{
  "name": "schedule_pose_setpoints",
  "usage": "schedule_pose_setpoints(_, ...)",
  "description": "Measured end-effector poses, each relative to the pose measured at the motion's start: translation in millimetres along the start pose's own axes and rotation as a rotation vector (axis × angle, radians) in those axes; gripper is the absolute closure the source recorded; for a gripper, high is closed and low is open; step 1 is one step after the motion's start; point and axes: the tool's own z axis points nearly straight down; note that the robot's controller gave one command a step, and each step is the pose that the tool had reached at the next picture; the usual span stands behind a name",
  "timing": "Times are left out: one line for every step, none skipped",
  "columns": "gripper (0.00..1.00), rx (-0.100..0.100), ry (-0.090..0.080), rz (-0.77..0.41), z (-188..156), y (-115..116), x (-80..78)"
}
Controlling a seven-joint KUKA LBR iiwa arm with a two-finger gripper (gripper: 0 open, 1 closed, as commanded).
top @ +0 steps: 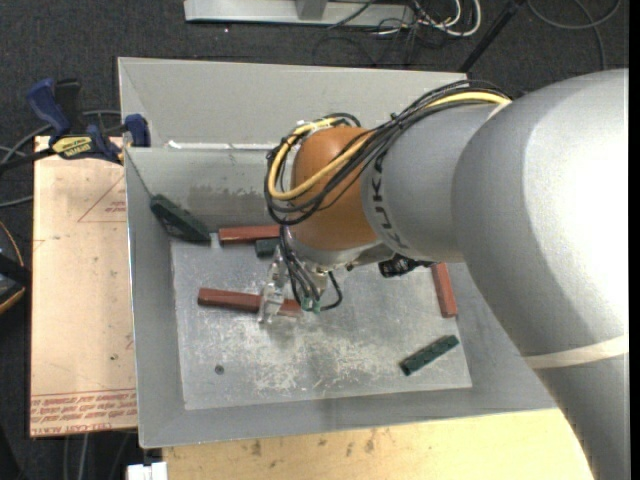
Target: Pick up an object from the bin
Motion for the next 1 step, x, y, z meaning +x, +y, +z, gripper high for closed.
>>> schedule_pose_setpoints(1.0,0.005,0.005,0.022,-190.5,-11.7,-4.7)
